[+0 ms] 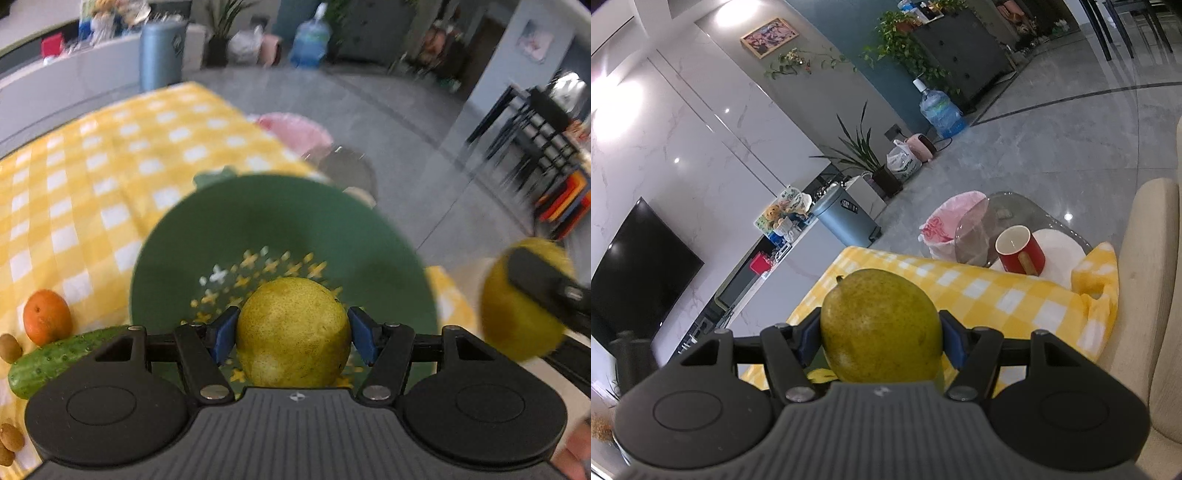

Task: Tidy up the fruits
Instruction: 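Carry the pear into the green colander and open the left tool while the right tool carries its pear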

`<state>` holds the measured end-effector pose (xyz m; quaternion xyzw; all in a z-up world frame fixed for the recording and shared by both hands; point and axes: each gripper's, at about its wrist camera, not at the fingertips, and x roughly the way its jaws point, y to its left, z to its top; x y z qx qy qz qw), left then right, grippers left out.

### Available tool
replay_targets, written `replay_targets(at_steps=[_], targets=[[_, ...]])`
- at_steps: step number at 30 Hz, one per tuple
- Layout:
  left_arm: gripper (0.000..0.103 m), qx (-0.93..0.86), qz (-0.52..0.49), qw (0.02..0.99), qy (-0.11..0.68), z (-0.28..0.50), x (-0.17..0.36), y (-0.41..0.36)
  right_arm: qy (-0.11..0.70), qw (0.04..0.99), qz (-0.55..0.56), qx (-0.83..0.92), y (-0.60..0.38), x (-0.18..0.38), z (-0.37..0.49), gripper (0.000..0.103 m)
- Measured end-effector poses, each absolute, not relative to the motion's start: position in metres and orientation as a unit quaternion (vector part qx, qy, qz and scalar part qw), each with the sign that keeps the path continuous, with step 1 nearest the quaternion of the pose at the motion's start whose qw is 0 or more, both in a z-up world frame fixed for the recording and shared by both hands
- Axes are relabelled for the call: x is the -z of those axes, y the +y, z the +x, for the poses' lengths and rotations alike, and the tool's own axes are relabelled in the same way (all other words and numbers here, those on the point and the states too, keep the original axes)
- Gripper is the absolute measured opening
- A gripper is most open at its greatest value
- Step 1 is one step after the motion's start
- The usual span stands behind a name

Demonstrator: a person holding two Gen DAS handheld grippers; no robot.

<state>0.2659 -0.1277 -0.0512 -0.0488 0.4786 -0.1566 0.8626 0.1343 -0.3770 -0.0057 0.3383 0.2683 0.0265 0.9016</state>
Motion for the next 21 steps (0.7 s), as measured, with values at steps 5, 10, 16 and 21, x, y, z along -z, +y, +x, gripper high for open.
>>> replay_targets(at_steps=[5,10,16,21], targets=[[0.073,0.135,-0.014,0.866,0.481,0.263,0.064,-0.143,0.273,0.897,0.346,-0.034,-0.378,0.017,0.143,0.062],[0.073,0.121,-0.002,0.853,0.507,0.274,0.075,-0.15,0.271,0.898,0.346,-0.035,-0.378,0.021,0.144,0.062],[0.088,0.148,-0.042,0.872,0.465,0.268,0.049,-0.137,0.272,0.901,0.337,-0.036,-0.377,0.019,0.146,0.062],[0.088,0.154,-0.082,0.884,0.433,0.247,0.017,-0.113,0.284,0.905,0.313,-0.045,-0.372,0.013,0.148,0.062]])
